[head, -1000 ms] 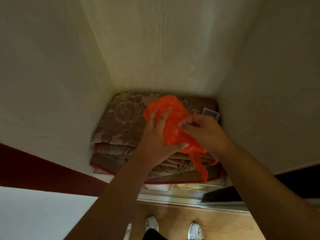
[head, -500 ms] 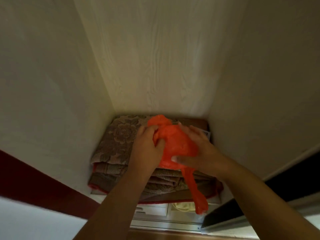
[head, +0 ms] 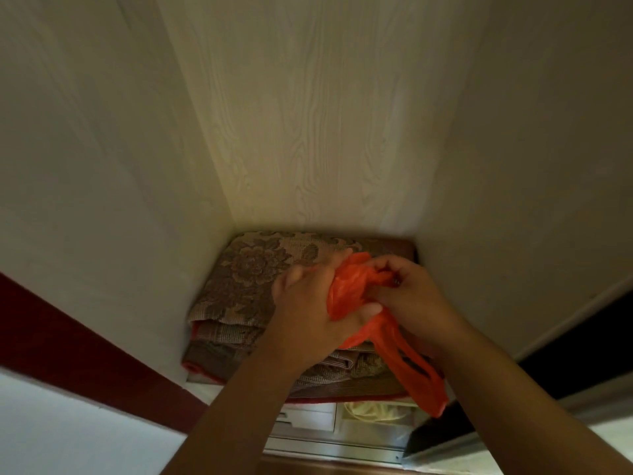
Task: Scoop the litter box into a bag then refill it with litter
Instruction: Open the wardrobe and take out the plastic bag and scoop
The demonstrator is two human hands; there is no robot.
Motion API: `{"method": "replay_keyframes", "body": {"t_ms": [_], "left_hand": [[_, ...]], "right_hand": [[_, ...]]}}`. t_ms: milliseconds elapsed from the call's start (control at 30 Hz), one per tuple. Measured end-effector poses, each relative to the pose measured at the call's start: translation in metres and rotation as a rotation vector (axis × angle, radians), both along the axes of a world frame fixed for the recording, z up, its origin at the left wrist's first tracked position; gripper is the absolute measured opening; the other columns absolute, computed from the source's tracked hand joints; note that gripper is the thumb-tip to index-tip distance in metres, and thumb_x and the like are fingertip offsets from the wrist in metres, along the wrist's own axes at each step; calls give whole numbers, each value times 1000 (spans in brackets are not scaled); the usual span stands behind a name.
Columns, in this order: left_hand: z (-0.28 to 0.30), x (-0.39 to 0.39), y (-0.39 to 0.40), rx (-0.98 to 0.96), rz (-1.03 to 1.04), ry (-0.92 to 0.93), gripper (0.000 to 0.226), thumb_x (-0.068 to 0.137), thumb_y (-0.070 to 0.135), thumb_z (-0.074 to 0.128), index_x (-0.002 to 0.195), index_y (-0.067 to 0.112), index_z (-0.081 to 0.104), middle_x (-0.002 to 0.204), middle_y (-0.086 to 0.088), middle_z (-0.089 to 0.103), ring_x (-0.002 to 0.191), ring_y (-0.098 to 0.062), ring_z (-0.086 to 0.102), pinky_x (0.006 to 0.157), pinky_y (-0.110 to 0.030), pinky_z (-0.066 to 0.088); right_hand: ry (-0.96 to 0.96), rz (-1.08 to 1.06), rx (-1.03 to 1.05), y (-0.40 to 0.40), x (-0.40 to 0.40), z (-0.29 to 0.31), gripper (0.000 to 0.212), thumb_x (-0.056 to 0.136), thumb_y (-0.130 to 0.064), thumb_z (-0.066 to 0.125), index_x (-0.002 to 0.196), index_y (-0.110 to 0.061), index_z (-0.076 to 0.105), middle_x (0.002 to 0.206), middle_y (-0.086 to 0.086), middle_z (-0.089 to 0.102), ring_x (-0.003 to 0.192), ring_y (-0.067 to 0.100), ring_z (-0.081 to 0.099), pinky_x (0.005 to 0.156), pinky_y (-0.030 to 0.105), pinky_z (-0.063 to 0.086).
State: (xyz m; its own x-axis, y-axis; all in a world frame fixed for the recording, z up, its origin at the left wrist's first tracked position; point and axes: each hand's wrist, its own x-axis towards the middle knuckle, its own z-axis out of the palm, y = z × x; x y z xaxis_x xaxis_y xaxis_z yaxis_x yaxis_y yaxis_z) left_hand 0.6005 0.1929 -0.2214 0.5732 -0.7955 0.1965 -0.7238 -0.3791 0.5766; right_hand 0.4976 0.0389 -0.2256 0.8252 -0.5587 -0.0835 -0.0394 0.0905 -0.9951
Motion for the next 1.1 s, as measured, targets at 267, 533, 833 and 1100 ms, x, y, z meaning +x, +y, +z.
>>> {"method": "replay_keyframes", "body": {"t_ms": [267,533,833,1100], "left_hand": [[-11,-6,-2,-118,-52,-3,80,62,67,86,129,40,51,129,17,36,130,-10,39,104,-36,49],[-29,4,1,-191,43,101,59,79,13,77,129,32,52,133,10,46,116,-1,49,86,-5,43],[-28,2,2,-109,65,-54,65,68,40,73,131,42,56,126,19,49,121,-7,34,106,-49,41],[-35,18,12,-10,-117,211,80,73,34,73,147,43,45,159,12,38,140,-3,42,108,-28,44]], "right_hand": [[-11,158,260,21,0,-2,31,87,5,56,111,-8,69,99,18,71,89,28,68,75,37,54],[136,80,-12,21,2,-3,39,79,-44,82,114,-35,65,112,2,74,101,19,73,82,39,61],[188,130,-125,23,12,-2,21,87,-17,77,101,-6,66,96,6,77,85,13,74,74,22,58],[121,193,24,33,17,-21,15,86,-7,76,91,-6,62,100,27,69,84,27,66,77,40,54]]}}
